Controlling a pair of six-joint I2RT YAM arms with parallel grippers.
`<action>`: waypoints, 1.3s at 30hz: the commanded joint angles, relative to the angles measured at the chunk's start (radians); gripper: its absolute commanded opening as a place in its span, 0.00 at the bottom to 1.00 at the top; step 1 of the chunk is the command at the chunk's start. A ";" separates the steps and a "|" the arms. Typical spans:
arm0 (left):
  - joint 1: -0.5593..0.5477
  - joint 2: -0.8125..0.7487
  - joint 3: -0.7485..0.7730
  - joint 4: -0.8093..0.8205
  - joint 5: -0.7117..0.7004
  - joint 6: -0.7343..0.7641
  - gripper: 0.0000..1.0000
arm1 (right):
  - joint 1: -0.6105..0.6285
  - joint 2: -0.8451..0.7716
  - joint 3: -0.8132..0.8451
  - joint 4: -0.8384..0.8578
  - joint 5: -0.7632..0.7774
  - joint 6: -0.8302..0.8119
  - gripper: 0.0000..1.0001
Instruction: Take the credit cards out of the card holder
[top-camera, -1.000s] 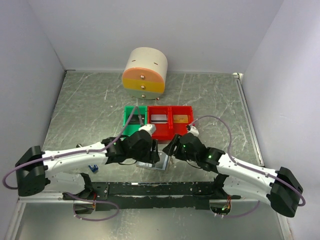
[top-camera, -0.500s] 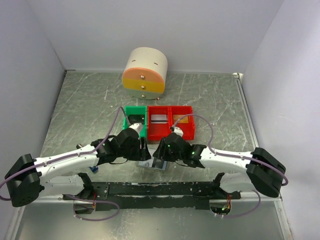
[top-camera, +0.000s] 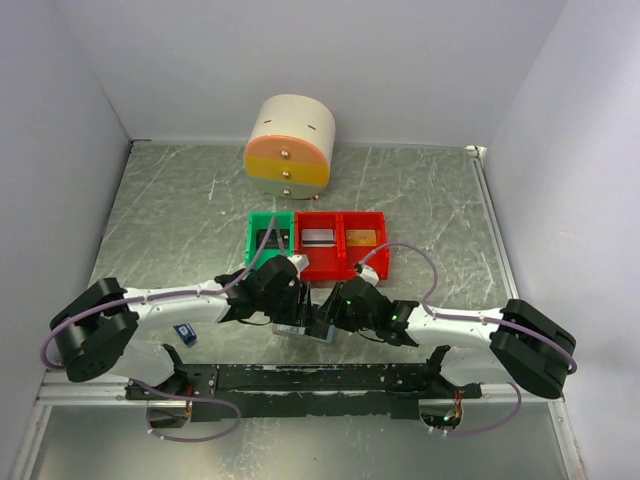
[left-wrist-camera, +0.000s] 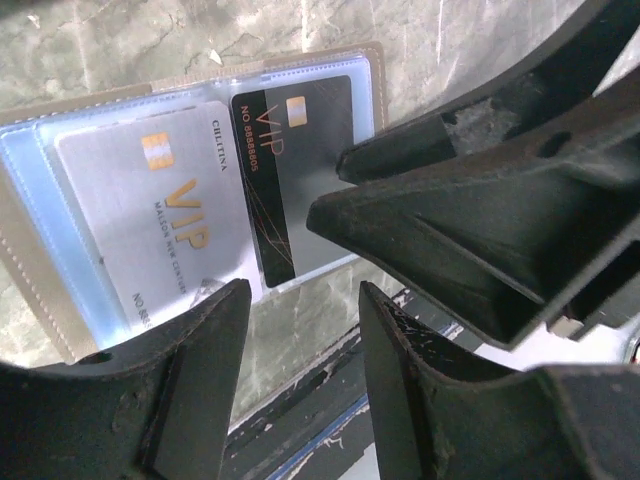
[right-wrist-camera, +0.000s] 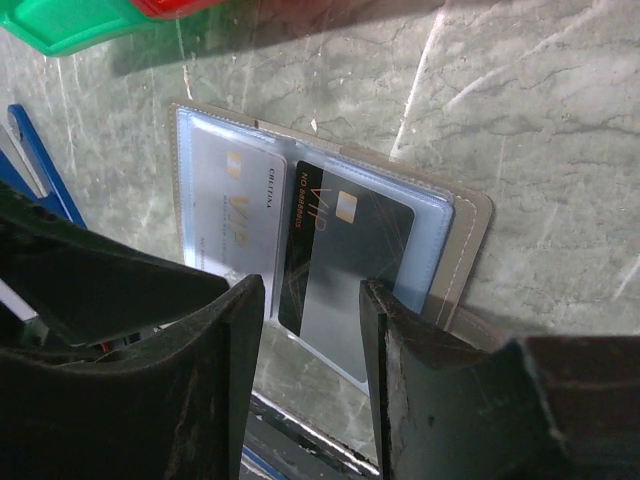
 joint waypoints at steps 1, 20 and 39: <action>0.003 0.051 0.037 0.066 0.032 0.019 0.58 | -0.010 0.004 -0.049 -0.106 0.057 0.020 0.44; -0.006 0.171 -0.017 0.157 0.033 -0.021 0.47 | -0.017 -0.060 -0.066 -0.125 0.064 0.041 0.47; -0.006 0.117 -0.095 0.320 0.065 -0.175 0.22 | -0.017 -0.052 -0.066 -0.107 0.048 0.026 0.43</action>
